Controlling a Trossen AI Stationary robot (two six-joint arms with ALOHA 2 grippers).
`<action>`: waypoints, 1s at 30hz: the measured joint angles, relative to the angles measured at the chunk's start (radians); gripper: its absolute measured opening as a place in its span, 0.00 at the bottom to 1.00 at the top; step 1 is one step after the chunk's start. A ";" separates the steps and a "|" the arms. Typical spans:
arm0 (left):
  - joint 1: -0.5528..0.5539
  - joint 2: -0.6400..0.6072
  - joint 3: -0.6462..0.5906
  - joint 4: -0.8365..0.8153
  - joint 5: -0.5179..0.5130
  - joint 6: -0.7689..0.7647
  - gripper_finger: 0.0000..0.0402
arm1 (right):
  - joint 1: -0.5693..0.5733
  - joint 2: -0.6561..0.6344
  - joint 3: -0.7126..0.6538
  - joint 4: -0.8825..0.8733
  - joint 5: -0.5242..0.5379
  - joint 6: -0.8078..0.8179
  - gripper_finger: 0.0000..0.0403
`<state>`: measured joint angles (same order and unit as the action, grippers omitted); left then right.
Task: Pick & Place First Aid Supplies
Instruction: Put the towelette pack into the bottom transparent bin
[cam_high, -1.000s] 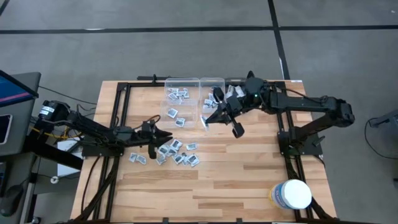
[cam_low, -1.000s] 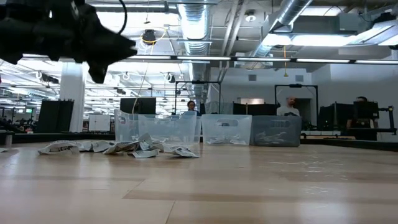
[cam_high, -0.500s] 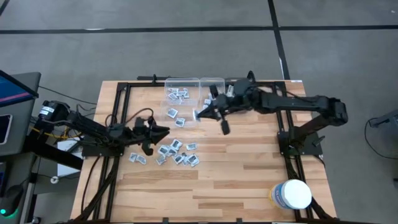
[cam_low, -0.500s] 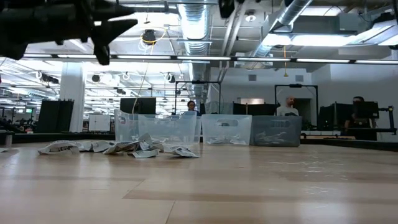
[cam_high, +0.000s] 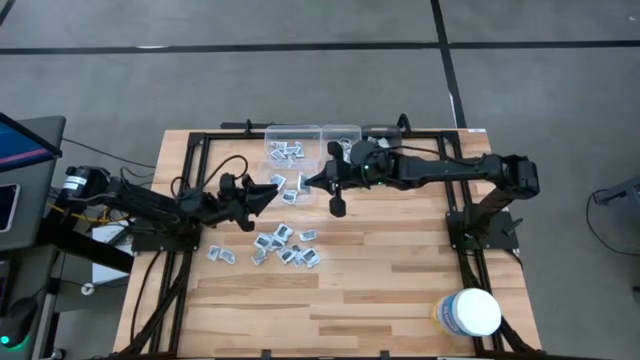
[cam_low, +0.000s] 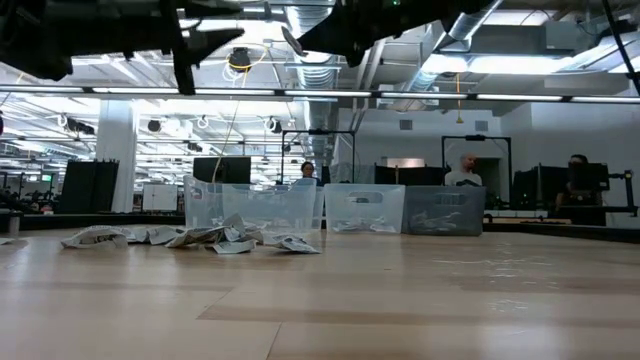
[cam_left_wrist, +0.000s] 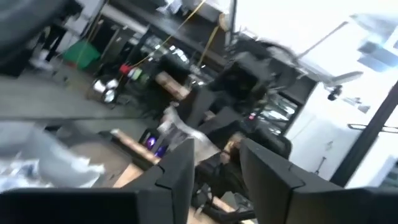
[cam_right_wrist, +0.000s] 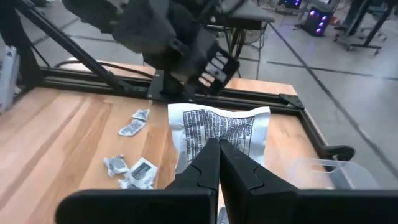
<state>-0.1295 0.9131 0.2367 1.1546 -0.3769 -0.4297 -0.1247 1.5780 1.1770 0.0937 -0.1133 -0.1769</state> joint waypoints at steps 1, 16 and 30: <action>0.009 0.002 0.000 -0.019 -0.001 -0.030 0.34 | 0.004 0.000 0.000 0.000 0.011 -0.015 0.00; 0.149 0.165 0.073 -0.048 0.132 -0.465 0.50 | 0.028 0.000 0.000 -0.051 0.118 -0.138 0.00; 0.206 0.296 0.190 -0.048 0.303 -0.443 0.50 | 0.029 0.000 0.001 -0.103 0.141 -0.138 0.00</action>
<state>0.0761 1.2088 0.4264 1.1067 -0.0734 -0.8726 -0.0953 1.5780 1.1782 -0.0093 0.0275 -0.3145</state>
